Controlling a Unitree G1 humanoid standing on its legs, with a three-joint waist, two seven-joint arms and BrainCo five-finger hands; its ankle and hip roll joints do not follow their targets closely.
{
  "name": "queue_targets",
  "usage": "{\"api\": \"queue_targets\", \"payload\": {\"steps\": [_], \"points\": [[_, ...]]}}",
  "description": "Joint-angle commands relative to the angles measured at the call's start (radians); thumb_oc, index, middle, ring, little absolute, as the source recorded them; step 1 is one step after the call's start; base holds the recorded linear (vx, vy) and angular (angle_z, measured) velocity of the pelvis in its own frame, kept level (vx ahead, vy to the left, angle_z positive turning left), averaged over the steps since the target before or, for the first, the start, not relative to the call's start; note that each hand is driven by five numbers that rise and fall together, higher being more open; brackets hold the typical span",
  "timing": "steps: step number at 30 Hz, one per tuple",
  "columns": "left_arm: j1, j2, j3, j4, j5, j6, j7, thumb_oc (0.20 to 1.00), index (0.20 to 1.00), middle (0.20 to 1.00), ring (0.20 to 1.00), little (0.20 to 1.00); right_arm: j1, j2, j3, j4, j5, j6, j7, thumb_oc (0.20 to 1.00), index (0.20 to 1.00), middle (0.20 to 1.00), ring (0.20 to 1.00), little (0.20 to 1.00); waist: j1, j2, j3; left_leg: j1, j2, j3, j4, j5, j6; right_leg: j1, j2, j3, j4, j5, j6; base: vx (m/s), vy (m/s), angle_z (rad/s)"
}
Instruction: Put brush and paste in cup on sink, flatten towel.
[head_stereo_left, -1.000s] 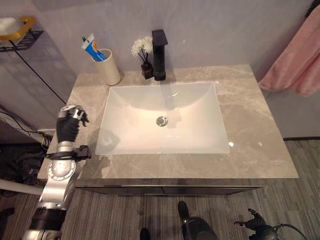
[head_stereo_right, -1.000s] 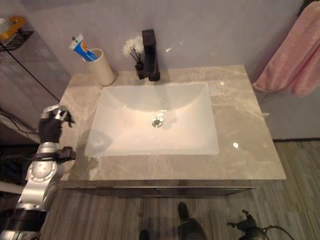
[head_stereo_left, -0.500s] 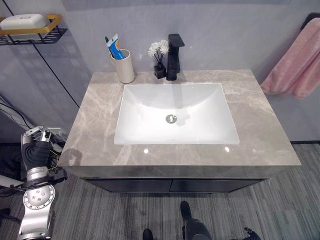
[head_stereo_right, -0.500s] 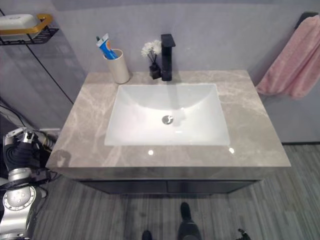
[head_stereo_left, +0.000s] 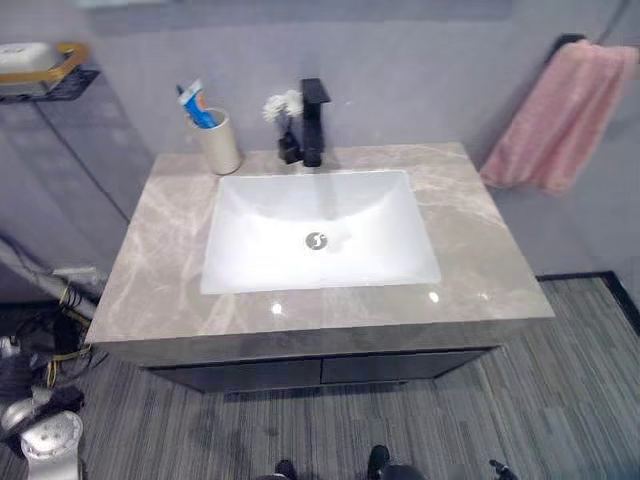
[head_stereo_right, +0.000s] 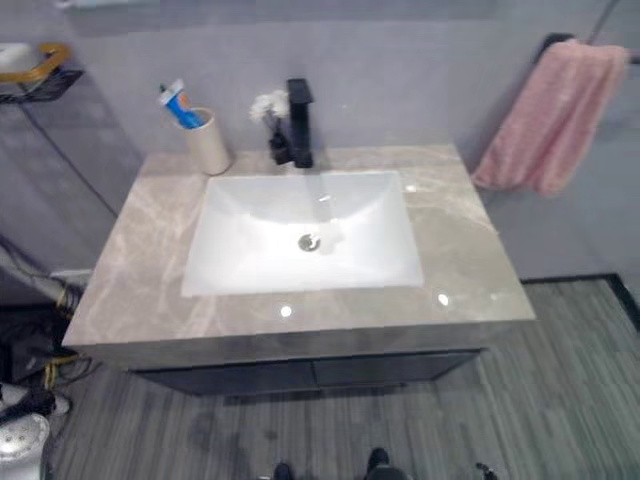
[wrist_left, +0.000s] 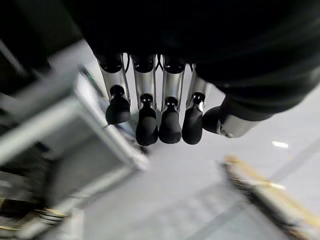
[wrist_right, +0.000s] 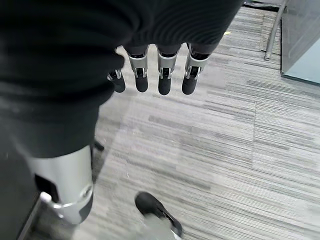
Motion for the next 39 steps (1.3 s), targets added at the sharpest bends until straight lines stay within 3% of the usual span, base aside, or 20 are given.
{"api": "queue_targets", "payload": {"steps": [1, 3, 5, 6, 8, 9, 10, 11, 12, 15, 16, 17, 18, 19, 20, 22, 27, 32, 36, 39], "points": [[0.004, 0.042, -0.017, 0.092, -0.129, -0.042, 0.045, 0.2, 0.2, 0.2, 0.2, 0.2, 0.042, 0.024, 0.035, 0.012, 0.008, -0.002, -0.033, 1.0, 1.0, 1.0, 1.0, 1.0, -0.004, -0.054, -0.042, -0.074, -0.097, 0.027, 0.0, 0.043, 0.049, 0.088, -0.077, -0.012, 0.144, 0.051, 0.074, -0.07, -0.135, -0.29], [-0.025, 0.017, -0.056, 0.343, -0.236, -0.018, -0.022, 0.2, 0.2, 0.2, 0.2, 0.2, 0.042, 0.023, 0.047, 0.0, 0.0, 0.0, -0.039, 1.0, 1.0, 1.0, 1.0, 1.0, -0.014, -0.059, -0.053, -0.083, -0.074, 0.07, 0.003, 0.057, 0.033, 0.111, -0.066, -0.037, 0.072, 0.023, 0.065, -0.1, -0.238, -0.67], [-0.039, 0.008, -0.072, 0.443, -0.271, -0.008, -0.054, 0.2, 0.2, 0.2, 0.2, 0.2, 0.044, 0.026, 0.048, -0.003, 0.0, 0.001, -0.04, 1.0, 1.0, 1.0, 1.0, 1.0, -0.019, -0.061, -0.056, -0.089, -0.065, 0.079, 0.008, 0.063, 0.026, 0.123, -0.054, -0.031, 0.045, 0.012, 0.06, -0.09, -0.219, -0.57], [-0.054, -0.012, -0.088, 0.609, -0.31, 0.031, -0.103, 0.2, 0.2, 0.2, 0.2, 0.2, 0.047, 0.028, 0.055, 0.002, 0.0, 0.004, -0.041, 1.0, 1.0, 1.0, 1.0, 1.0, -0.026, -0.063, -0.06, -0.101, -0.046, 0.095, 0.012, 0.08, 0.012, 0.146, -0.03, -0.024, 0.0, -0.022, 0.046, -0.12, -0.291, -0.33], [-0.06, -0.021, -0.089, 0.661, -0.345, 0.043, -0.13, 0.2, 0.2, 0.2, 0.2, 0.2, 0.051, 0.027, 0.055, -0.002, 0.003, 0.005, -0.042, 1.0, 1.0, 1.0, 1.0, 1.0, -0.03, -0.063, -0.062, -0.105, -0.038, 0.102, 0.012, 0.09, 0.004, 0.158, -0.018, -0.024, -0.023, -0.032, 0.038, -0.07, -0.18, -0.17], [-0.065, -0.038, -0.097, 0.709, -0.369, 0.067, -0.166, 0.25, 0.25, 0.25, 0.25, 0.25, 0.053, 0.024, 0.055, 0.0, 0.007, 0.008, -0.041, 1.0, 1.0, 1.0, 1.0, 1.0, -0.034, -0.062, -0.061, -0.113, -0.027, 0.106, 0.013, 0.102, -0.005, 0.166, -0.004, -0.024, -0.044, -0.047, 0.028, -0.1, -0.195, -0.18], [-0.07, -0.075, -0.107, 0.779, -0.422, 0.111, -0.249, 0.498, 0.498, 0.498, 0.498, 0.498, 0.05, 0.013, 0.055, 0.006, 0.007, 0.015, -0.036, 1.0, 1.0, 1.0, 1.0, 1.0, -0.042, -0.057, -0.058, -0.133, -0.011, 0.107, 0.021, 0.125, -0.019, 0.172, 0.014, -0.019, -0.072, -0.055, 0.018, -0.15, -0.269, -0.17], [-0.068, -0.095, -0.15, 0.824, -0.386, 0.152, -0.318, 0.62, 0.62, 0.62, 0.62, 0.62, 0.044, 0.002, 0.059, 0.013, 0.002, 0.02, -0.031, 1.0, 1.0, 1.0, 1.0, 1.0, -0.048, -0.052, -0.052, -0.14, -0.003, 0.106, 0.022, 0.138, -0.025, 0.178, 0.024, -0.014, -0.087, -0.056, 0.012, -0.16, -0.237, -0.14], [-0.068, -0.11, -0.192, 0.843, -0.328, 0.181, -0.377, 1.0, 1.0, 1.0, 1.0, 1.0, 0.039, -0.008, 0.06, 0.015, 0.0, 0.023, -0.021, 1.0, 1.0, 1.0, 1.0, 1.0, -0.054, -0.046, -0.045, -0.147, 0.006, 0.102, 0.021, 0.151, -0.031, 0.179, 0.034, -0.009, -0.102, -0.054, 0.005, -0.14, -0.158, -0.07], [-0.063, -0.177, -0.433, 0.855, -0.014, 0.205, -0.509, 1.0, 1.0, 1.0, 1.0, 1.0, 0.014, -0.055, 0.073, 0.027, -0.022, 0.03, 0.002, 1.0, 1.0, 1.0, 1.0, 1.0, -0.065, -0.024, -0.031, -0.171, 0.021, 0.073, 0.016, 0.176, -0.04, 0.162, 0.054, 0.016, -0.117, -0.047, -0.008, -0.15, -0.109, -0.08], [-0.076, -0.197, -0.567, 0.834, 0.14, 0.206, -0.491, 1.0, 1.0, 1.0, 1.0, 1.0, -0.007, -0.072, 0.082, 0.042, -0.037, 0.024, 0.008, 1.0, 1.0, 1.0, 1.0, 1.0, -0.061, -0.022, -0.02, -0.186, 0.006, -0.013, 0.03, 0.169, -0.041, 0.154, 0.057, 0.037, -0.116, -0.04, -0.015, -0.1, -0.072, -0.03], [-0.076, -0.198, -0.567, 0.834, 0.14, 0.206, -0.491, 1.0, 1.0, 1.0, 1.0, 1.0, -0.007, -0.073, 0.082, 0.042, -0.038, 0.024, 0.008, 1.0, 1.0, 1.0, 1.0, 1.0, -0.06, -0.021, -0.023, -0.19, 0.007, -0.013, 0.031, 0.169, -0.041, 0.151, 0.059, 0.037, -0.117, -0.038, -0.016, -0.13, -0.057, -0.13], [-0.094, -0.21, -0.657, 0.812, 0.194, 0.204, -0.496, 1.0, 1.0, 1.0, 1.0, 1.0, -0.053, -0.08, 0.113, 0.035, -0.046, 0.014, 0.013, 1.0, 1.0, 1.0, 1.0, 1.0, -0.049, -0.025, -0.008, -0.213, -0.014, -0.188, 0.065, 0.144, -0.047, 0.123, 0.064, 0.096, -0.1, -0.038, -0.023, -0.1, -0.038, -0.32], [-0.101, -0.205, -0.668, 0.812, 0.189, 0.194, -0.497, 1.0, 1.0, 1.0, 1.0, 1.0, -0.068, -0.082, 0.126, 0.041, -0.047, 0.012, 0.014, 1.0, 1.0, 1.0, 1.0, 1.0, -0.036, -0.03, 0.001, -0.227, -0.021, -0.27, 0.087, 0.14, -0.05, 0.115, 0.063, 0.117, -0.096, -0.036, -0.023, -0.1, -0.037, -0.7], [-0.101, -0.205, -0.668, 0.812, 0.189, 0.194, -0.497, 1.0, 1.0, 1.0, 1.0, 1.0, -0.068, -0.082, 0.126, 0.041, -0.047, 0.012, 0.014, 1.0, 1.0, 1.0, 1.0, 1.0, -0.036, -0.029, -0.001, -0.231, -0.021, -0.271, 0.087, 0.142, -0.05, 0.113, 0.064, 0.116, -0.097, -0.034, -0.023, -0.06, -0.014, -0.95], [-0.142, -0.197, -0.739, 0.788, 0.216, 0.177, -0.497, 1.0, 1.0, 1.0, 1.0, 1.0, -0.119, -0.084, 0.159, 0.054, -0.061, 0.008, 0.019, 1.0, 1.0, 1.0, 1.0, 1.0, -0.018, -0.04, 0.006, -0.253, -0.035, -0.448, 0.146, 0.118, -0.064, 0.089, 0.066, 0.191, -0.094, -0.018, -0.017, -0.05, 0.008, -0.91], [-0.175, -0.177, -0.837, 0.741, 0.33, 0.173, -0.452, 1.0, 1.0, 1.0, 1.0, 1.0, -0.138, -0.077, 0.17, 0.056, -0.063, 0.004, 0.016, 1.0, 1.0, 1.0, 1.0, 1.0, -0.034, -0.032, 0.0, -0.22, -0.041, -0.473, 0.165, 0.071, -0.063, 0.084, 0.061, 0.246, -0.096, -0.007, -0.001, 0.01, 0.091, -0.91], [-0.267, -0.164, -0.969, 0.664, 0.408, 0.144, -0.447, 1.0, 1.0, 1.0, 1.0, 1.0, -0.154, -0.051, 0.146, 0.076, -0.015, 0.013, -0.001, 1.0, 1.0, 1.0, 1.0, 1.0, -0.072, -0.01, 0.004, -0.173, -0.105, -0.385, 0.182, -0.01, -0.017, 0.062, -0.007, 0.327, -0.071, 0.016, 0.045, 0.02, 0.376, -0.41], [-0.328, -0.164, -1.082, 0.616, 0.516, 0.129, -0.431, 1.0, 1.0, 1.0, 1.0, 1.0, -0.193, -0.037, 0.153, 0.069, -0.01, 0.017, -0.013, 1.0, 1.0, 1.0, 1.0, 1.0, -0.086, -0.001, 0.02, -0.171, -0.145, -0.302, 0.158, -0.03, 0.015, -0.012, -0.075, 0.392, -0.107, 0.112, 0.098, -0.08, 0.335, -0.65], [-0.336, -0.168, -1.098, 0.635, 0.545, 0.13, -0.441, 1.0, 1.0, 1.0, 1.0, 1.0, -0.223, -0.01, 0.162, 0.073, -0.006, 0.022, -0.018, 1.0, 1.0, 1.0, 1.0, 1.0, -0.081, 0.006, 0.042, -0.159, -0.122, -0.222, 0.123, -0.023, 0.022, -0.069, -0.095, 0.34, -0.119, 0.17, 0.103, -0.15, 0.207, -0.96]]}}
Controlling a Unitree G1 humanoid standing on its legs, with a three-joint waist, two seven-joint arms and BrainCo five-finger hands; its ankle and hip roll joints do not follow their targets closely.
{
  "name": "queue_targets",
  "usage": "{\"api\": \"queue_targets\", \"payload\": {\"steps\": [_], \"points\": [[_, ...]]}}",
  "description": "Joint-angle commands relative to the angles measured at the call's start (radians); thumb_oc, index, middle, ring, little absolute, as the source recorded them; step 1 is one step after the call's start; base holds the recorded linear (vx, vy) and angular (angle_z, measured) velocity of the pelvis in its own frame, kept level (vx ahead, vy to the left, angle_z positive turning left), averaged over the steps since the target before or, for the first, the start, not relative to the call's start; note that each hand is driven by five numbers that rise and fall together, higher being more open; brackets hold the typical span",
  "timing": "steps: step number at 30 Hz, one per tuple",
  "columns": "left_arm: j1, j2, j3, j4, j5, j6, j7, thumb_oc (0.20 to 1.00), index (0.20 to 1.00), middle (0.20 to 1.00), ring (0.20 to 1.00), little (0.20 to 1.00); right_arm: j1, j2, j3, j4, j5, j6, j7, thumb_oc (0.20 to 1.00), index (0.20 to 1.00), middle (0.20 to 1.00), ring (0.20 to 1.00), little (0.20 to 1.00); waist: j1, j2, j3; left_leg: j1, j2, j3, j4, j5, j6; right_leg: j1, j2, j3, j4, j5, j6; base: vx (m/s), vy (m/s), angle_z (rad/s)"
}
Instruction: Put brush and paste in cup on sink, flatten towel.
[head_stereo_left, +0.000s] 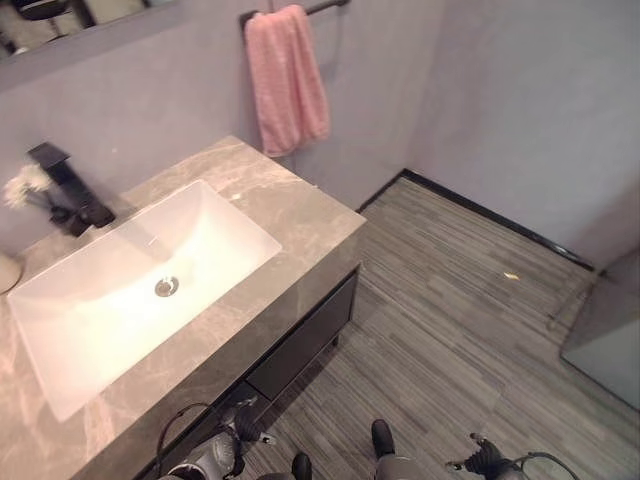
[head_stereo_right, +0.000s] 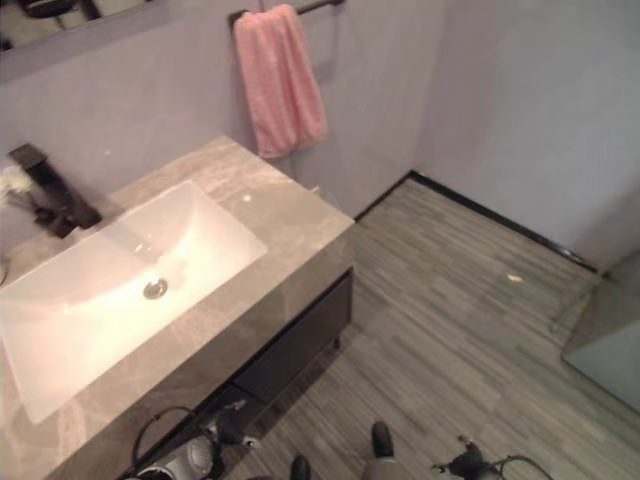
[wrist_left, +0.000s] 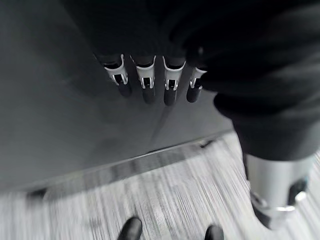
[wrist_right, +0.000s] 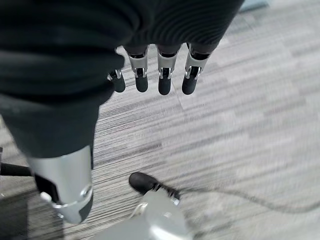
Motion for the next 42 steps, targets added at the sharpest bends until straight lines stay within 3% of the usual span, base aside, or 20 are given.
{"api": "queue_targets", "payload": {"steps": [1, 2, 3, 4, 5, 7, 8, 9, 11, 12, 20, 23, 24, 25, 26, 27, 29, 35, 39, 42], "points": [[-0.024, 0.007, 0.049, 0.043, 0.062, -0.008, -0.001, 1.0, 1.0, 1.0, 1.0, 1.0, -0.066, -0.023, 0.022, -0.001, 0.026, -0.005, -0.02, 1.0, 1.0, 1.0, 1.0, 1.0, 0.022, 0.038, 0.053, -0.038, 0.071, -0.012, -0.018, 0.018, -0.031, 0.015, -0.047, -0.177, 0.085, 0.024, 0.069, -0.19, 0.185, -1.62], [-0.017, 0.008, 0.05, 0.046, 0.082, -0.003, -0.002, 1.0, 1.0, 1.0, 1.0, 1.0, -0.056, -0.017, 0.028, -0.007, 0.019, -0.01, -0.021, 1.0, 1.0, 1.0, 1.0, 1.0, 0.028, 0.04, 0.056, -0.038, 0.08, 0.016, -0.029, 0.028, -0.03, 0.018, -0.04, -0.265, 0.132, -0.01, 0.054, -0.19, 0.287, -1.72], [0.005, 0.008, 0.059, 0.061, 0.095, 0.005, -0.016, 1.0, 1.0, 1.0, 1.0, 1.0, -0.041, -0.01, 0.043, -0.003, 0.004, -0.017, -0.015, 1.0, 1.0, 1.0, 1.0, 1.0, 0.028, 0.039, 0.053, -0.034, 0.082, 0.059, -0.053, 0.047, -0.02, 0.047, 0.014, -0.307, 0.212, -0.084, 0.033, -0.12, 0.218, -1.56], [0.005, 0.008, 0.059, 0.061, 0.095, 0.005, -0.016, 1.0, 1.0, 1.0, 1.0, 1.0, -0.041, -0.009, 0.043, -0.003, 0.004, -0.017, -0.015, 1.0, 1.0, 1.0, 1.0, 1.0, 0.03, 0.038, 0.051, -0.037, 0.082, 0.062, -0.055, 0.05, -0.021, 0.043, 0.015, -0.304, 0.212, -0.081, 0.033, -0.1, 0.184, -1.5], [0.017, 0.011, 0.072, 0.071, 0.092, 0.009, -0.015, 1.0, 1.0, 1.0, 1.0, 1.0, -0.034, -0.002, 0.05, 0.002, 0.0, -0.02, -0.012, 1.0, 1.0, 1.0, 1.0, 1.0, 0.035, 0.033, 0.048, -0.042, 0.086, 0.095, -0.056, 0.058, -0.015, 0.055, 0.054, -0.324, 0.267, -0.118, 0.022, -0.1, 0.07, -1.27], [0.043, 0.019, 0.089, 0.094, 0.109, 0.012, -0.025, 1.0, 1.0, 1.0, 1.0, 1.0, -0.026, 0.008, 0.073, -0.003, -0.014, -0.026, -0.004, 1.0, 1.0, 1.0, 1.0, 1.0, 0.053, 0.007, 0.038, -0.05, 0.097, 0.191, -0.065, 0.062, -0.013, 0.113, 0.091, -0.405, 0.239, -0.172, 0.003, -0.13, 0.049, -1.06], [0.044, 0.02, 0.089, 0.094, 0.109, 0.011, -0.025, 1.0, 1.0, 1.0, 1.0, 1.0, -0.025, 0.009, 0.073, -0.004, -0.014, -0.026, -0.004, 1.0, 1.0, 1.0, 1.0, 1.0, 0.056, 0.007, 0.039, -0.048, 0.097, 0.193, -0.065, 0.061, -0.013, 0.114, 0.091, -0.403, 0.237, -0.172, 0.002, -0.08, -0.044, -1.08], [0.061, 0.026, 0.098, 0.111, 0.139, 0.017, -0.032, 1.0, 1.0, 1.0, 1.0, 1.0, -0.02, 0.006, 0.084, -0.001, -0.03, -0.026, -0.002, 1.0, 1.0, 1.0, 1.0, 1.0, 0.056, -0.009, 0.028, -0.037, 0.105, 0.244, -0.069, 0.061, -0.018, 0.133, 0.103, -0.403, 0.173, -0.164, -0.003, 0.0, -0.079, -1.26], [0.063, 0.027, 0.105, 0.117, 0.141, 0.02, -0.032, 1.0, 1.0, 1.0, 1.0, 1.0, -0.012, 0.007, 0.082, 0.001, -0.028, -0.028, -0.001, 1.0, 1.0, 1.0, 1.0, 1.0, 0.053, -0.01, 0.024, -0.027, 0.106, 0.252, -0.072, 0.059, -0.017, 0.13, 0.118, -0.367, 0.161, -0.153, -0.008, 0.02, -0.076, -1.26], [0.058, 0.027, 0.123, 0.129, 0.128, 0.029, -0.029, 1.0, 1.0, 1.0, 1.0, 1.0, -0.003, 0.002, 0.069, 0.008, -0.018, -0.026, 0.0, 1.0, 1.0, 1.0, 1.0, 1.0, 0.044, -0.006, 0.015, -0.02, 0.108, 0.248, -0.071, 0.06, -0.019, 0.133, 0.132, -0.335, 0.14, -0.142, -0.014, 0.02, -0.041, -0.87], [0.02, 0.0, 0.158, 0.107, 0.027, 0.02, -0.016, 1.0, 1.0, 1.0, 1.0, 1.0, 0.047, 0.0, 0.009, 0.06, 0.038, -0.012, -0.005, 1.0, 1.0, 1.0, 1.0, 1.0, 0.011, 0.003, 0.0, 0.002, 0.119, 0.23, -0.074, 0.07, -0.037, 0.164, 0.152, -0.301, 0.072, -0.119, -0.033, 0.03, -0.095, -0.32], [-0.003, -0.021, 0.161, 0.105, -0.018, 0.019, -0.013, 1.0, 1.0, 1.0, 1.0, 1.0, 0.061, -0.003, 0.007, 0.093, 0.027, -0.007, 0.0, 1.0, 1.0, 1.0, 1.0, 1.0, 0.005, -0.004, 0.007, -0.019, 0.129, 0.205, 0.011, 0.048, -0.051, 0.187, 0.158, -0.294, 0.051, -0.116, -0.048, 0.06, -0.194, 0.01], [-0.012, -0.027, 0.168, 0.104, -0.038, 0.022, -0.009, 1.0, 1.0, 1.0, 1.0, 1.0, 0.058, -0.011, 0.011, 0.096, 0.021, -0.006, 0.001, 1.0, 1.0, 1.0, 1.0, 1.0, 0.013, -0.012, 0.024, -0.045, 0.13, 0.17, 0.088, 0.032, -0.058, 0.198, 0.159, -0.285, 0.052, -0.121, -0.058, 0.04, -0.14, 0.13], [-0.013, -0.027, 0.168, 0.104, -0.038, 0.022, -0.009, 1.0, 1.0, 1.0, 1.0, 1.0, 0.057, -0.01, 0.011, 0.096, 0.021, -0.006, 0.001, 1.0, 1.0, 1.0, 1.0, 1.0, 0.013, -0.012, 0.021, -0.051, 0.131, 0.17, 0.088, 0.035, -0.059, 0.192, 0.159, -0.285, 0.052, -0.118, -0.059, 0.04, -0.132, 0.13], [-0.017, -0.028, 0.172, 0.109, -0.051, 0.02, -0.007, 1.0, 1.0, 1.0, 1.0, 1.0, 0.053, -0.015, 0.016, 0.099, 0.015, -0.005, 0.002, 1.0, 1.0, 1.0, 1.0, 1.0, 0.022, -0.018, 0.031, -0.07, 0.123, 0.127, 0.123, 0.04, -0.066, 0.2, 0.159, -0.275, 0.048, -0.119, -0.065, 0.04, -0.095, 0.01], [-0.019, -0.035, 0.177, 0.12, -0.071, 0.022, -0.009, 1.0, 1.0, 1.0, 1.0, 1.0, 0.038, -0.024, 0.02, 0.104, 0.006, -0.004, 0.001, 1.0, 1.0, 1.0, 1.0, 1.0, 0.049, -0.023, 0.043, -0.111, 0.074, 0.037, 0.131, 0.048, -0.07, 0.208, 0.16, -0.263, 0.041, -0.119, -0.066, 0.05, -0.091, -0.12], [-0.017, -0.038, 0.179, 0.127, -0.077, 0.02, -0.01, 1.0, 1.0, 1.0, 1.0, 1.0, 0.036, -0.028, 0.017, 0.111, 0.007, -0.003, 0.003, 1.0, 1.0, 1.0, 1.0, 1.0, 0.054, -0.023, 0.043, -0.127, 0.063, 0.017, 0.117, 0.052, -0.067, 0.214, 0.16, -0.263, 0.041, -0.122, -0.063, 0.08, -0.041, -0.3], [0.032, -0.066, 0.249, 0.158, -0.169, 0.017, -0.013, 1.0, 1.0, 1.0, 1.0, 1.0, 0.04, -0.049, -0.033, 0.16, 0.014, 0.004, -0.009, 1.0, 1.0, 1.0, 1.0, 1.0, 0.103, 0.012, 0.028, -0.21, 0.101, -0.014, -0.063, 0.191, -0.089, 0.299, 0.183, -0.261, 0.033, -0.177, -0.064, 0.25, 0.024, -0.06], [0.042, -0.06, 0.268, 0.145, -0.198, 0.016, -0.015, 1.0, 1.0, 1.0, 1.0, 1.0, 0.037, -0.041, -0.014, 0.135, -0.005, 0.0, -0.028, 1.0, 1.0, 1.0, 1.0, 1.0, 0.112, 0.017, 0.024, -0.227, 0.133, 0.049, -0.133, 0.224, -0.101, 0.347, 0.193, -0.244, 0.032, -0.212, -0.066, 0.26, 0.039, -0.31], [0.053, -0.047, 0.287, 0.149, -0.212, 0.015, -0.016, 1.0, 1.0, 1.0, 1.0, 1.0, 0.022, -0.024, 0.006, 0.124, -0.007, 0.0, -0.019, 1.0, 1.0, 1.0, 1.0, 1.0, 0.127, 0.01, 0.009, -0.217, 0.134, 0.05, -0.122, 0.228, -0.092, 0.386, 0.193, -0.216, 0.029, -0.237, -0.058, 0.34, 0.076, 0.0]]}}
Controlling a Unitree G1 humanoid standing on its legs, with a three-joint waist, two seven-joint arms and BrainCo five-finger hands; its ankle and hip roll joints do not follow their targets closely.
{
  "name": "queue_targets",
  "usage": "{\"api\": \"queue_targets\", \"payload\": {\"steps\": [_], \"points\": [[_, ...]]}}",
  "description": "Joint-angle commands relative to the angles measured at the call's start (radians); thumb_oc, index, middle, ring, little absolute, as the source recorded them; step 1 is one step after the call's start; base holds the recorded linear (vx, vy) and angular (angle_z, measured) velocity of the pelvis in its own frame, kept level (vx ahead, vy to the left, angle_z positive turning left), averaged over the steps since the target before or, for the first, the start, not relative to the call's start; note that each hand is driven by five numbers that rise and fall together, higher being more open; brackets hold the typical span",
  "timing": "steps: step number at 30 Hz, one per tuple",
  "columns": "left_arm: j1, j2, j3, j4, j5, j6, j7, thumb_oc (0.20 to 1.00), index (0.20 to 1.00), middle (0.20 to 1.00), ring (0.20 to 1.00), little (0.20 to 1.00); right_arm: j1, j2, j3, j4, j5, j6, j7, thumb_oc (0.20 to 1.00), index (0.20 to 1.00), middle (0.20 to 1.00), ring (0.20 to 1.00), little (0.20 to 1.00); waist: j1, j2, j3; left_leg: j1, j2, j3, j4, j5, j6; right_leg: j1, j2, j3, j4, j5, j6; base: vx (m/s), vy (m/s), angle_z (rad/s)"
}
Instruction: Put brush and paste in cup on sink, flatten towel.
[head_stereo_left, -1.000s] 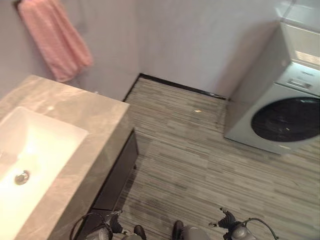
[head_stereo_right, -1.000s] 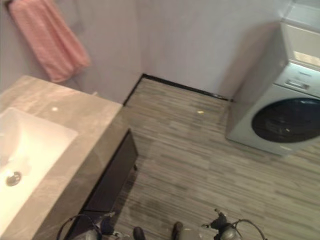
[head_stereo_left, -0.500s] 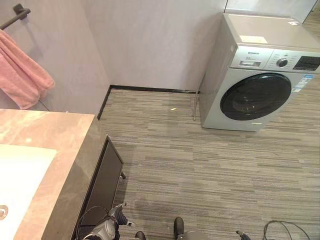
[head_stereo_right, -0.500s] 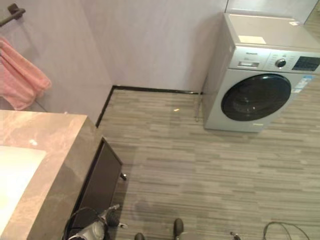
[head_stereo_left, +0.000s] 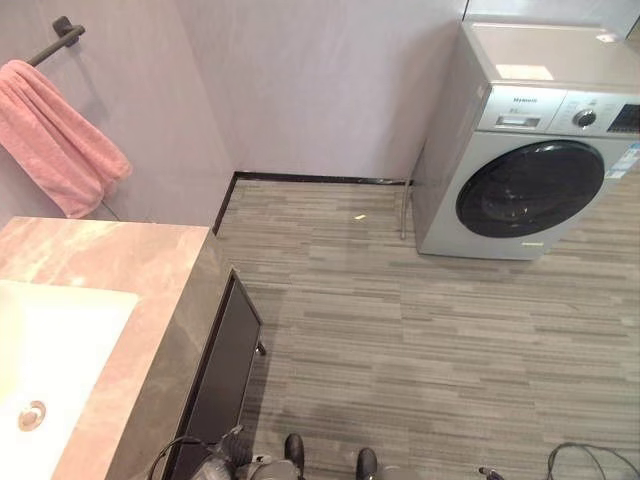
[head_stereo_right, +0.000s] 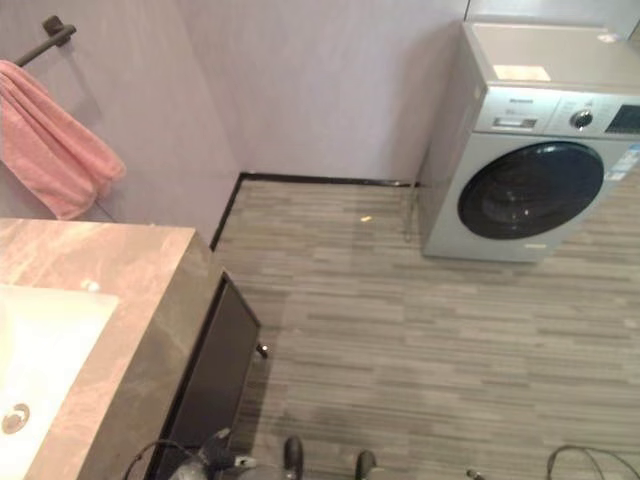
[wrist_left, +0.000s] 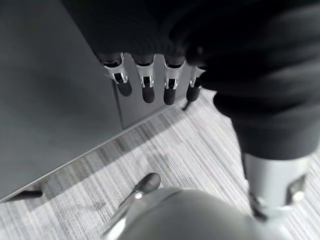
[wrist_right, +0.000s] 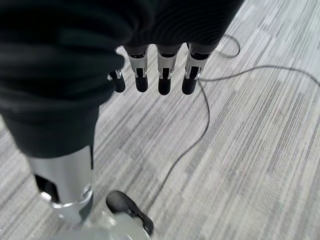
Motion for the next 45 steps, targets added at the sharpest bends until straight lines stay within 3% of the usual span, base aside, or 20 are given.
{"api": "queue_targets", "payload": {"steps": [1, 7, 8, 9, 12, 14, 15, 17, 18, 20, 24, 27, 31, 34, 38, 40, 41, 42, 43, 45], "points": [[-0.03, 0.017, 0.039, 0.028, -0.038, -0.019, 0.016, 1.0, 1.0, 1.0, 1.0, 1.0, -0.018, -0.005, 0.021, -0.038, -0.001, -0.008, -0.016, 1.0, 1.0, 1.0, 1.0, 1.0, 0.031, -0.03, -0.04, -0.152, -0.038, -0.016, -0.139, 0.194, 0.034, 0.204, 0.013, 0.063, -0.049, -0.062, 0.11, 0.33, 0.103, -0.07], [-0.026, 0.043, 0.04, 0.006, -0.036, -0.028, 0.015, 1.0, 1.0, 1.0, 1.0, 1.0, -0.024, 0.019, -0.003, -0.076, 0.041, -0.02, -0.007, 1.0, 1.0, 1.0, 1.0, 1.0, 0.038, -0.067, -0.059, -0.18, -0.082, 0.001, 0.011, 0.111, 0.078, 0.173, -0.043, 0.084, 0.1, -0.045, 0.154, 0.25, 0.147, -0.43], [-0.023, 0.049, 0.036, 0.001, -0.034, -0.03, 0.008, 1.0, 1.0, 1.0, 1.0, 1.0, -0.027, 0.031, -0.004, -0.093, 0.044, -0.024, -0.004, 1.0, 1.0, 1.0, 1.0, 1.0, 0.036, -0.079, -0.058, -0.162, -0.112, 0.003, 0.034, 0.065, 0.105, 0.131, -0.07, 0.084, 0.238, 0.049, 0.195, 0.27, 0.212, -0.48], [-0.023, 0.049, 0.036, 0.001, -0.034, -0.03, 0.008, 1.0, 1.0, 1.0, 1.0, 1.0, -0.027, 0.03, -0.004, -0.093, 0.044, -0.024, -0.004, 1.0, 1.0, 1.0, 1.0, 1.0, 0.038, -0.076, -0.061, -0.166, -0.108, 0.004, 0.034, 0.066, 0.104, 0.127, -0.066, 0.086, 0.237, 0.052, 0.194, 0.26, 0.222, -0.19], [-0.021, 0.074, 0.044, -0.05, -0.074, -0.041, -0.001, 1.0, 1.0, 1.0, 1.0, 1.0, -0.025, 0.032, -0.004, -0.188, 0.061, -0.038, -0.004, 1.0, 1.0, 1.0, 1.0, 1.0, 0.005, -0.038, -0.012, -0.072, -0.13, -0.012, 0.038, 0.003, 0.152, -0.042, -0.082, 0.052, 0.583, 0.265, 0.212, 0.23, 0.265, -0.03], [-0.013, 0.085, 0.043, -0.096, -0.091, -0.047, -0.007, 1.0, 1.0, 1.0, 1.0, 1.0, -0.017, 0.032, -0.023, -0.22, 0.104, -0.048, -0.004, 1.0, 1.0, 1.0, 1.0, 1.0, -0.008, -0.029, 0.0, -0.05, -0.138, -0.01, 0.052, -0.023, 0.162, -0.071, -0.086, 0.041, 0.631, 0.271, 0.204, 0.27, 0.219, 0.07], [0.007, 0.104, 0.059, -0.154, -0.117, -0.06, -0.009, 1.0, 1.0, 1.0, 1.0, 1.0, 0.009, 0.03, -0.066, -0.309, 0.2, -0.076, 0.007, 1.0, 1.0, 1.0, 1.0, 1.0, -0.044, -0.012, 0.026, 0.007, -0.147, -0.041, 0.051, -0.044, 0.167, -0.186, -0.021, 0.062, 0.696, 0.194, 0.193, 0.41, 0.232, 0.09], [0.011, 0.111, 0.069, -0.16, -0.126, -0.066, -0.007, 1.0, 1.0, 1.0, 1.0, 1.0, 0.027, 0.031, -0.082, -0.341, 0.235, -0.089, 0.014, 1.0, 1.0, 1.0, 1.0, 1.0, -0.057, -0.008, 0.037, 0.034, -0.154, -0.047, 0.047, -0.056, 0.166, -0.236, -0.034, 0.037, 0.656, 0.16, 0.174, 0.32, 0.111, 0.2], [0.018, 0.113, 0.085, -0.15, -0.142, -0.074, -0.012, 1.0, 1.0, 1.0, 1.0, 1.0, 0.042, 0.021, -0.087, -0.373, 0.239, -0.101, 0.01, 1.0, 1.0, 1.0, 1.0, 1.0, -0.07, -0.009, 0.041, 0.08, -0.162, -0.051, 0.041, -0.082, 0.157, -0.262, -0.085, -0.026, 0.52, 0.102, 0.153, 0.24, 0.027, 0.16], [0.016, 0.111, 0.087, -0.135, -0.144, -0.076, -0.014, 1.0, 1.0, 1.0, 1.0, 1.0, 0.045, 0.013, -0.082, -0.381, 0.232, -0.101, 0.013, 1.0, 1.0, 1.0, 1.0, 1.0, -0.082, -0.011, 0.048, 0.099, -0.167, -0.067, 0.041, -0.093, 0.15, -0.281, -0.073, -0.026, 0.455, 0.089, 0.148, 0.3, -0.017, 0.11], [-0.007, 0.087, 0.087, -0.09, -0.136, -0.083, -0.01, 1.0, 1.0, 1.0, 1.0, 1.0, 0.053, -0.001, -0.069, -0.41, 0.199, -0.091, 0.008, 1.0, 1.0, 1.0, 1.0, 1.0, -0.109, -0.042, 0.05, 0.189, -0.188, -0.13, 0.024, -0.134, 0.123, -0.334, -0.065, -0.001, 0.157, 0.182, 0.182, 0.42, -0.11, 0.3], [-0.007, 0.076, 0.074, -0.095, -0.124, -0.08, -0.01, 1.0, 1.0, 1.0, 1.0, 1.0, 0.069, -0.011, -0.073, -0.391, 0.2, -0.092, 0.01, 1.0, 1.0, 1.0, 1.0, 1.0, -0.119, -0.047, 0.04, 0.217, -0.183, -0.173, 0.066, -0.137, 0.103, -0.303, -0.027, 0.014, 0.159, 0.179, 0.167, 0.4, -0.15, 0.44], [-0.013, 0.065, 0.041, -0.079, -0.085, -0.079, -0.006, 1.0, 1.0, 1.0, 1.0, 1.0, 0.079, -0.019, -0.079, -0.351, 0.209, -0.094, 0.011, 1.0, 1.0, 1.0, 1.0, 1.0, -0.12, -0.052, 0.024, 0.189, -0.162, -0.188, 0.165, -0.1, 0.063, -0.244, 0.005, 0.017, 0.15, 0.141, 0.132, 0.28, -0.169, 0.56], [-0.021, 0.061, 0.022, -0.074, -0.071, -0.073, -0.004, 1.0, 1.0, 1.0, 1.0, 1.0, 0.091, -0.028, -0.078, -0.321, 0.203, -0.091, 0.012, 1.0, 1.0, 1.0, 1.0, 1.0, -0.112, -0.066, 0.034, 0.076, -0.12, -0.176, 0.405, 0.064, -0.012, -0.17, 0.007, -0.019, 0.115, 0.114, 0.092, 0.27, -0.23, 0.56], [-0.041, 0.064, 0.021, -0.08, -0.086, -0.069, 0.006, 1.0, 1.0, 1.0, 1.0, 1.0, 0.085, -0.041, -0.069, -0.311, 0.205, -0.085, 0.007, 1.0, 1.0, 1.0, 1.0, 1.0, -0.09, -0.095, 0.06, -0.047, -0.087, -0.097, 0.504, 0.072, 0.0, -0.11, -0.003, -0.043, 0.079, 0.093, 0.068, 0.19, -0.195, 0.46], [-0.052, 0.072, 0.02, -0.1, -0.087, -0.07, 0.018, 1.0, 1.0, 1.0, 1.0, 1.0, 0.078, -0.054, -0.062, -0.298, 0.165, -0.076, -0.013, 1.0, 1.0, 1.0, 1.0, 1.0, -0.056, -0.097, 0.064, -0.19, -0.038, 0.019, 0.315, 0.037, 0.025, -0.044, -0.013, -0.079, 0.028, 0.059, 0.076, 0.34, -0.163, 0.29], [-0.052, 0.072, 0.02, -0.1, -0.087, -0.07, 0.018, 1.0, 1.0, 1.0, 1.0, 1.0, 0.078, -0.054, -0.062, -0.298, 0.165, -0.076, -0.013, 1.0, 1.0, 1.0, 1.0, 1.0, -0.055, -0.099, 0.065, -0.187, -0.039, 0.021, 0.313, 0.038, 0.025, -0.043, -0.014, -0.078, 0.028, 0.058, 0.077, 0.27, -0.055, 0.67], [-0.054, 0.079, 0.012, -0.108, -0.076, -0.071, 0.021, 1.0, 1.0, 1.0, 1.0, 1.0, 0.075, -0.061, -0.049, -0.309, 0.14, -0.077, -0.018, 1.0, 1.0, 1.0, 1.0, 1.0, -0.044, -0.091, 0.065, -0.204, -0.03, 0.038, 0.206, 0.056, 0.028, -0.031, -0.003, -0.081, 0.016, 0.044, 0.081, 0.35, 0.027, 0.59], [-0.053, 0.088, 0.016, -0.114, -0.072, -0.074, 0.03, 1.0, 1.0, 1.0, 1.0, 1.0, 0.075, -0.068, -0.028, -0.34, 0.12, -0.081, -0.016, 1.0, 1.0, 1.0, 1.0, 1.0, -0.019, -0.071, 0.067, -0.218, -0.022, 0.019, 0.046, 0.14, 0.011, 0.001, 0.03, -0.072, 0.008, 0.02, 0.087, 0.47, 0.041, 0.31], [-0.048, 0.089, 0.025, -0.116, -0.079, -0.076, 0.031, 1.0, 1.0, 1.0, 1.0, 1.0, 0.082, -0.073, -0.014, -0.374, 0.1, -0.082, -0.015, 1.0, 1.0, 1.0, 1.0, 1.0, -0.011, -0.067, 0.075, -0.226, 0.004, 0.041, -0.066, 0.182, -0.001, 0.033, 0.041, -0.064, 0.009, -0.006, 0.087, 0.43, 0.058, -0.25]]}}
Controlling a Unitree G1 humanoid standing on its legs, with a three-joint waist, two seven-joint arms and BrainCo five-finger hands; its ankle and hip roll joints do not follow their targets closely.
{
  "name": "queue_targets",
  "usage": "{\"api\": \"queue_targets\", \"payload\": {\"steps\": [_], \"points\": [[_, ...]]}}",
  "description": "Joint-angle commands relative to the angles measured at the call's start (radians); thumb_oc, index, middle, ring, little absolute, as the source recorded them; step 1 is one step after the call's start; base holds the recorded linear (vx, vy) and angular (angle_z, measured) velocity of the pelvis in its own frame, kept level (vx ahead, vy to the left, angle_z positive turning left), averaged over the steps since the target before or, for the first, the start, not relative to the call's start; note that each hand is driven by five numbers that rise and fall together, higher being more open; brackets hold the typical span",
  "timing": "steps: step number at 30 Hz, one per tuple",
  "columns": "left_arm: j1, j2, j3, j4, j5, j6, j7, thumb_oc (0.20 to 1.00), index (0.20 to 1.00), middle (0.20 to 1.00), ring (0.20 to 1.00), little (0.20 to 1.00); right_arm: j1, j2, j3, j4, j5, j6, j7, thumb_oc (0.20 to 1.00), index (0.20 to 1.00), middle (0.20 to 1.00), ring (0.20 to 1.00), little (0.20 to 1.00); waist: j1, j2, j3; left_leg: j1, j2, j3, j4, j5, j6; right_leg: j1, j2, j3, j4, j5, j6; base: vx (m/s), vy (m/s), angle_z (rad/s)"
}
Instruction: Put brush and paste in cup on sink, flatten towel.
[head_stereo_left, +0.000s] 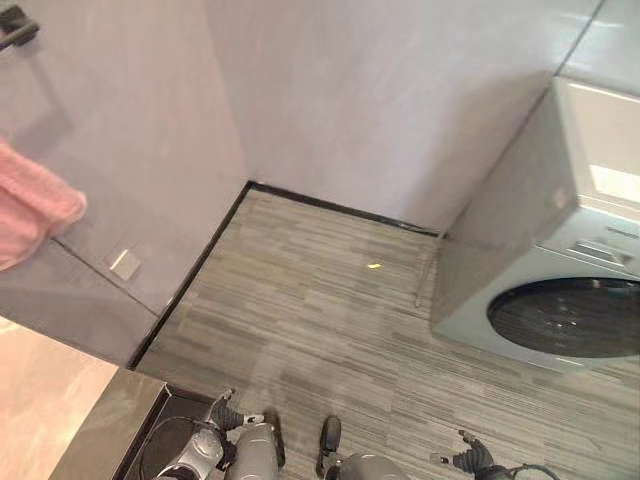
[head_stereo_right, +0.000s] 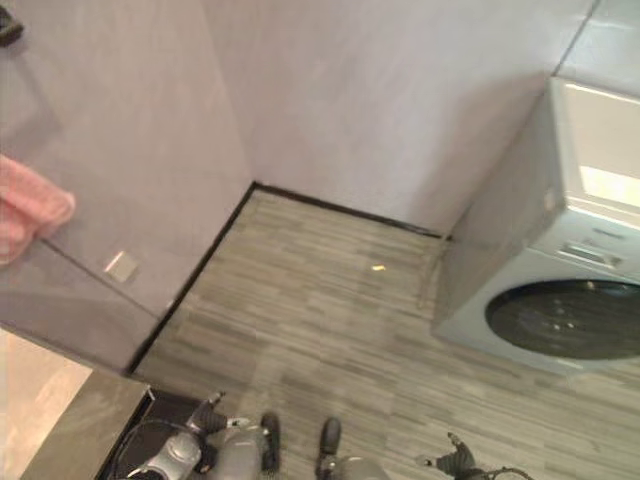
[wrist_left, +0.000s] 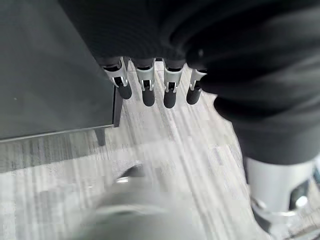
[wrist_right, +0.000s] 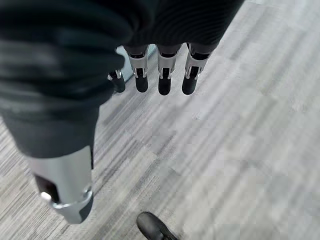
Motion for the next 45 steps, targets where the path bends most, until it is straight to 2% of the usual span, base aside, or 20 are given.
{"api": "queue_targets", "payload": {"steps": [1, 3, 5, 10, 11, 12, 13, 14, 15, 16, 18, 20, 21, 24, 26, 30, 34, 38, 42, 45], "points": [[-0.012, 0.03, 0.005, -0.042, 0.018, -0.017, 0.03, 1.0, 1.0, 1.0, 1.0, 1.0, 0.025, -0.069, -0.007, -0.119, -0.053, -0.014, -0.019, 1.0, 1.0, 1.0, 1.0, 1.0, 0.024, 0.006, 0.041, -0.004, 0.013, 0.062, -0.068, 0.113, 0.055, 0.083, -0.031, 0.103, 0.157, -0.108, 0.092, 0.37, 0.063, -0.42], [0.007, 0.028, 0.022, -0.037, 0.03, -0.01, 0.024, 1.0, 1.0, 1.0, 1.0, 1.0, 0.033, -0.064, 0.005, -0.154, -0.077, -0.009, -0.011, 1.0, 1.0, 1.0, 1.0, 1.0, 0.027, 0.002, 0.039, 0.033, 0.033, 0.137, -0.082, 0.127, 0.06, 0.111, -0.023, 0.101, 0.178, -0.141, 0.1, 0.38, 0.074, -0.19], [0.011, 0.026, 0.031, -0.019, 0.04, -0.005, 0.035, 1.0, 1.0, 1.0, 1.0, 1.0, 0.036, -0.052, 0.015, -0.154, -0.092, -0.006, -0.009, 1.0, 1.0, 1.0, 1.0, 1.0, 0.031, -0.003, 0.029, 0.024, 0.044, 0.145, -0.046, 0.149, 0.065, 0.127, -0.02, 0.109, 0.194, -0.164, 0.101, 0.34, 0.096, 0.0], [-0.006, 0.032, 0.022, 0.006, 0.046, -0.003, 0.042, 1.0, 1.0, 1.0, 1.0, 1.0, 0.032, -0.019, 0.023, -0.095, -0.095, -0.003, 0.002, 1.0, 1.0, 1.0, 1.0, 1.0, 0.035, -0.052, 0.003, -0.006, 0.011, 0.148, 0.089, 0.053, 0.107, 0.155, -0.096, 0.125, 0.245, -0.183, 0.137, 0.3, 0.18, -0.16], [-0.009, 0.034, 0.015, 0.006, 0.051, -0.004, 0.042, 1.0, 1.0, 1.0, 1.0, 1.0, 0.029, -0.013, 0.024, -0.079, -0.095, -0.002, 0.006, 1.0, 1.0, 1.0, 1.0, 1.0, 0.037, -0.059, -0.002, -0.002, -0.003, 0.153, 0.101, 0.029, 0.12, 0.153, -0.117, 0.129, 0.272, -0.161, 0.153, 0.36, 0.321, 0.19], [-0.014, 0.039, -0.001, 0.006, 0.066, -0.005, 0.038, 1.0, 1.0, 1.0, 1.0, 1.0, 0.022, 0.002, 0.026, -0.049, -0.1, 0.003, 0.012, 1.0, 1.0, 1.0, 1.0, 1.0, 0.041, -0.069, -0.012, 0.021, -0.035, 0.153, 0.102, -0.009, 0.147, 0.121, -0.152, 0.134, 0.368, -0.084, 0.185, 0.26, 0.243, 0.18], [-0.014, 0.039, -0.001, 0.006, 0.066, -0.005, 0.038, 1.0, 1.0, 1.0, 1.0, 1.0, 0.022, 0.002, 0.026, -0.049, -0.1, 0.003, 0.012, 1.0, 1.0, 1.0, 1.0, 1.0, 0.041, -0.069, -0.012, 0.021, -0.035, 0.153, 0.102, -0.009, 0.147, 0.121, -0.152, 0.134, 0.368, -0.084, 0.185, 0.23, 0.251, 0.08], [-0.016, 0.044, -0.014, -0.001, 0.078, -0.005, 0.034, 1.0, 1.0, 1.0, 1.0, 1.0, 0.015, 0.005, 0.023, -0.034, -0.1, 0.004, 0.012, 1.0, 1.0, 1.0, 1.0, 1.0, 0.041, -0.068, -0.015, 0.042, -0.058, 0.15, 0.096, -0.03, 0.163, 0.094, -0.17, 0.135, 0.442, -0.01, 0.204, 0.07, 0.098, 0.02], [-0.016, 0.044, -0.014, -0.001, 0.078, -0.005, 0.034, 1.0, 1.0, 1.0, 1.0, 1.0, 0.014, 0.006, 0.023, -0.033, -0.1, 0.004, 0.012, 1.0, 1.0, 1.0, 1.0, 1.0, 0.042, -0.069, -0.016, 0.042, -0.058, 0.15, 0.096, -0.03, 0.163, 0.093, -0.171, 0.136, 0.443, -0.011, 0.204, 0.22, 0.274, 0.08], [-0.016, 0.051, -0.029, -0.02, 0.086, -0.004, 0.029, 1.0, 1.0, 1.0, 1.0, 1.0, 0.003, 0.009, 0.022, -0.029, -0.096, 0.007, 0.013, 1.0, 1.0, 1.0, 1.0, 1.0, 0.036, -0.054, -0.009, 0.09, -0.086, 0.133, 0.074, -0.047, 0.185, 0.036, -0.19, 0.135, 0.571, 0.101, 0.214, 0.14, 0.177, 0.08], [-0.018, 0.057, -0.032, -0.025, 0.086, -0.004, 0.03, 1.0, 1.0, 1.0, 1.0, 1.0, -0.01, 0.012, 0.026, -0.035, -0.095, 0.007, 0.016, 1.0, 1.0, 1.0, 1.0, 1.0, 0.03, -0.042, 0.0, 0.117, -0.096, 0.12, 0.062, -0.054, 0.196, 0.011, -0.192, 0.134, 0.634, 0.134, 0.212, 0.19, 0.206, 0.26], [-0.019, 0.062, -0.041, -0.023, 0.094, 0.0, 0.023, 1.0, 1.0, 1.0, 1.0, 1.0, -0.019, 0.015, 0.033, -0.05, -0.091, 0.007, 0.013, 1.0, 1.0, 1.0, 1.0, 1.0, 0.017, -0.018, 0.004, 0.165, -0.105, 0.085, 0.043, -0.069, 0.204, -0.051, -0.152, 0.154, 0.678, 0.094, 0.202, 0.25, 0.143, 0.31], [-0.021, 0.063, -0.038, -0.024, 0.091, 0.001, 0.024, 1.0, 1.0, 1.0, 1.0, 1.0, -0.019, 0.016, 0.036, -0.062, -0.09, 0.005, 0.015, 1.0, 1.0, 1.0, 1.0, 1.0, 0.009, -0.007, 0.008, 0.189, -0.11, 0.064, 0.027, -0.067, 0.203, -0.092, -0.133, 0.163, 0.667, 0.071, 0.19, 0.28, 0.114, 0.33], [-0.017, 0.071, -0.029, -0.017, 0.083, -0.002, 0.028, 1.0, 1.0, 1.0, 1.0, 1.0, -0.014, 0.012, 0.047, -0.115, -0.097, 0.002, 0.017, 1.0, 1.0, 1.0, 1.0, 1.0, -0.012, 0.008, 0.018, 0.258, -0.13, -0.002, 0.018, -0.092, 0.195, -0.15, -0.15, 0.126, 0.556, -0.009, 0.162, 0.29, 0.042, 0.86], [-0.023, 0.073, -0.041, -0.007, 0.098, -0.01, 0.027, 1.0, 1.0, 1.0, 1.0, 1.0, -0.004, 0.005, 0.055, -0.151, -0.101, -0.005, 0.02, 1.0, 1.0, 1.0, 1.0, 1.0, -0.038, 0.007, 0.025, 0.297, -0.167, -0.089, 0.031, -0.12, 0.187, -0.204, -0.109, 0.223, 0.451, -0.008, 0.163, 0.41, -0.058, 1.07], [-0.035, 0.087, -0.047, -0.004, 0.117, -0.027, 0.046, 1.0, 1.0, 1.0, 1.0, 1.0, 0.004, -0.01, 0.059, -0.173, -0.103, -0.019, 0.026, 1.0, 1.0, 1.0, 1.0, 1.0, -0.059, -0.001, 0.022, 0.332, -0.208, -0.196, 0.049, -0.146, 0.172, -0.254, -0.106, 0.322, 0.311, 0.064, 0.187, 0.33, -0.07, 1.43], [-0.03, 0.103, -0.038, -0.039, 0.083, -0.045, 0.041, 1.0, 1.0, 1.0, 1.0, 1.0, 0.026, -0.025, 0.076, -0.163, -0.113, -0.026, 0.049, 1.0, 1.0, 1.0, 1.0, 1.0, -0.072, -0.01, 0.014, 0.349, -0.242, -0.349, 0.083, -0.15, 0.156, -0.238, -0.051, 0.436, 0.308, 0.071, 0.202, 0.25, -0.128, 1.59], [-0.018, 0.102, -0.031, -0.028, 0.077, -0.045, 0.044, 1.0, 1.0, 1.0, 1.0, 1.0, 0.017, -0.025, 0.083, -0.131, -0.119, -0.028, 0.052, 1.0, 1.0, 1.0, 1.0, 1.0, -0.07, -0.013, -0.002, 0.349, -0.235, -0.399, 0.104, -0.149, 0.141, -0.203, -0.06, 0.402, 0.31, 0.043, 0.182, 0.16, -0.156, 1.09], [0.001, 0.087, 0.008, -0.012, 0.016, -0.043, 0.037, 1.0, 1.0, 1.0, 1.0, 1.0, -0.006, -0.019, 0.08, -0.079, -0.115, -0.021, 0.045, 1.0, 1.0, 1.0, 1.0, 1.0, -0.05, -0.022, -0.028, 0.335, -0.188, -0.436, 0.083, -0.13, 0.101, -0.154, -0.071, 0.284, 0.283, 0.003, 0.154, 0.16, -0.275, 0.63], [-0.009, 0.088, 0.004, -0.015, 0.014, -0.036, 0.041, 1.0, 1.0, 1.0, 1.0, 1.0, -0.015, -0.024, 0.075, -0.082, -0.108, -0.019, 0.035, 1.0, 1.0, 1.0, 1.0, 1.0, -0.057, -0.025, -0.036, 0.323, -0.159, -0.412, 0.058, -0.117, 0.089, -0.133, -0.082, 0.222, 0.275, -0.014, 0.144, 0.1, -0.21, 0.88]]}}
